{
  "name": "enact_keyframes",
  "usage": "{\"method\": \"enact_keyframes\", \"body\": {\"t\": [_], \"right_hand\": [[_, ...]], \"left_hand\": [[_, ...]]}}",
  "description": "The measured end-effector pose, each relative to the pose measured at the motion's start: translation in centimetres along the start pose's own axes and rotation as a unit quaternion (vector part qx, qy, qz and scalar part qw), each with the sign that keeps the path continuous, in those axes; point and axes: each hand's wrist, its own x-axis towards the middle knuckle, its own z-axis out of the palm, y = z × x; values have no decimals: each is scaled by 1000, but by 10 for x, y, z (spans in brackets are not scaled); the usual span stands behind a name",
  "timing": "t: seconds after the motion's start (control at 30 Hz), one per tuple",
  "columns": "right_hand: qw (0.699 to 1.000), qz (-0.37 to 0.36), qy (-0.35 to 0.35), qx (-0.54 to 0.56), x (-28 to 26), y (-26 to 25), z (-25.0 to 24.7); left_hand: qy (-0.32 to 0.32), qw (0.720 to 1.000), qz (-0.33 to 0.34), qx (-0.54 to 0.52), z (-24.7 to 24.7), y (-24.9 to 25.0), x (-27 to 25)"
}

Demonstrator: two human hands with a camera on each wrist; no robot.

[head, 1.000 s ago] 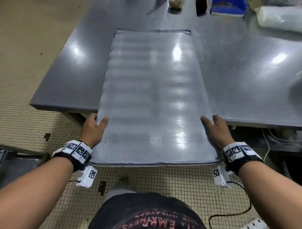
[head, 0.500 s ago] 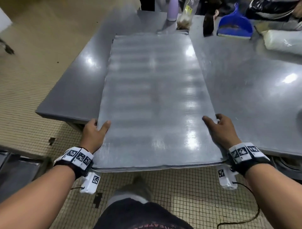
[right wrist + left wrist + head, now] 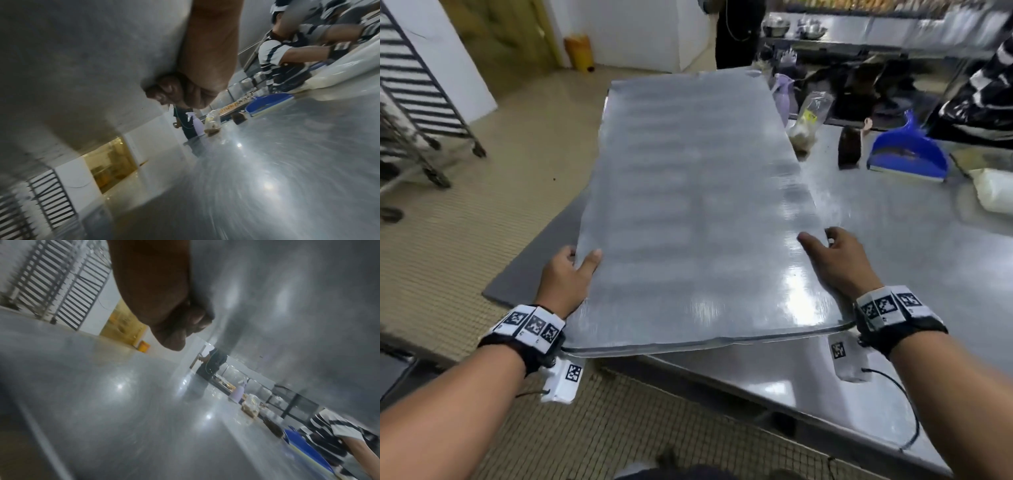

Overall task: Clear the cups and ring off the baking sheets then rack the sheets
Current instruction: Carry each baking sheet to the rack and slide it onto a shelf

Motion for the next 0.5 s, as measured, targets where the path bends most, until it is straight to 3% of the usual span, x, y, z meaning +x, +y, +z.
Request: {"method": "enact_keyframes", "body": {"t": [0.27,0.5], "right_hand": [[986,-136,-92,35,76,-30,7],[944,-246,-212,50,66,-97,28]], "left_hand": [[166,986,-27,-12,-37,25,-60],[305,948,-91,-19,-91,29,-169]]}}
